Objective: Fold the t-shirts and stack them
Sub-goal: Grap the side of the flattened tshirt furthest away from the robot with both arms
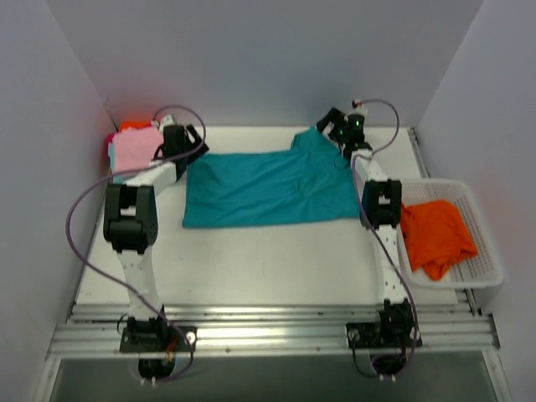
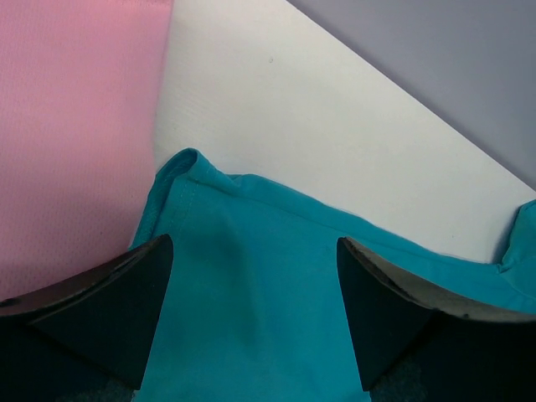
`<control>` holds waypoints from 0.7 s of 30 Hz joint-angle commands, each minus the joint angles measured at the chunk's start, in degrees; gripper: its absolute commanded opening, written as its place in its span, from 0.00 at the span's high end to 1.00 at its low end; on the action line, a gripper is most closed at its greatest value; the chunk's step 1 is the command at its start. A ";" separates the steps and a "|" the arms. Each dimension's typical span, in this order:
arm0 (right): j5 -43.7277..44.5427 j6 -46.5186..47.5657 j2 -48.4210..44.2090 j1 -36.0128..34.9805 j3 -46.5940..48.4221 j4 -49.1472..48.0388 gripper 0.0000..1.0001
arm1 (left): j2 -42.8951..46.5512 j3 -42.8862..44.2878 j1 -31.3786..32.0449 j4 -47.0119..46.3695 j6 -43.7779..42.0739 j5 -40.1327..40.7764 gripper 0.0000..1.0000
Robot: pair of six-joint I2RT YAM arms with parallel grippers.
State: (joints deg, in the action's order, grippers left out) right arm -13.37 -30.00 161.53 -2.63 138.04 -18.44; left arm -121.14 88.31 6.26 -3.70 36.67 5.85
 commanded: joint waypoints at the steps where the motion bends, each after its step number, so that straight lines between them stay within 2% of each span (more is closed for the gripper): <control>1: -2.54 -1.82 3.61 -1.14 4.77 -1.07 0.00 | 1.96 -0.41 -0.46 -3.59 -0.45 -1.01 0.12; 11: -3.68 -2.26 7.83 -2.99 8.21 -1.25 0.03 | 5.04 -6.13 -0.37 -7.01 0.25 -0.92 0.12; 14: -4.12 -1.64 7.48 -3.43 8.12 -0.29 0.08 | 4.86 -6.84 -0.37 -7.63 0.60 -0.92 0.12; 15: -4.39 -1.55 7.39 -3.52 8.12 -0.02 0.14 | 4.69 -6.84 -0.46 -7.63 0.77 -1.01 0.12; 21: -6.41 -0.94 6.34 -4.13 7.16 1.82 0.22 | 4.95 -8.07 -0.81 -8.95 1.48 -1.80 0.12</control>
State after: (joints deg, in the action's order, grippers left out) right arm -17.10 -31.46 167.48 -5.65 145.10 -21.74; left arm -120.25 80.82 6.22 -8.56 37.34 5.08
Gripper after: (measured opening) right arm 0.789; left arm 0.879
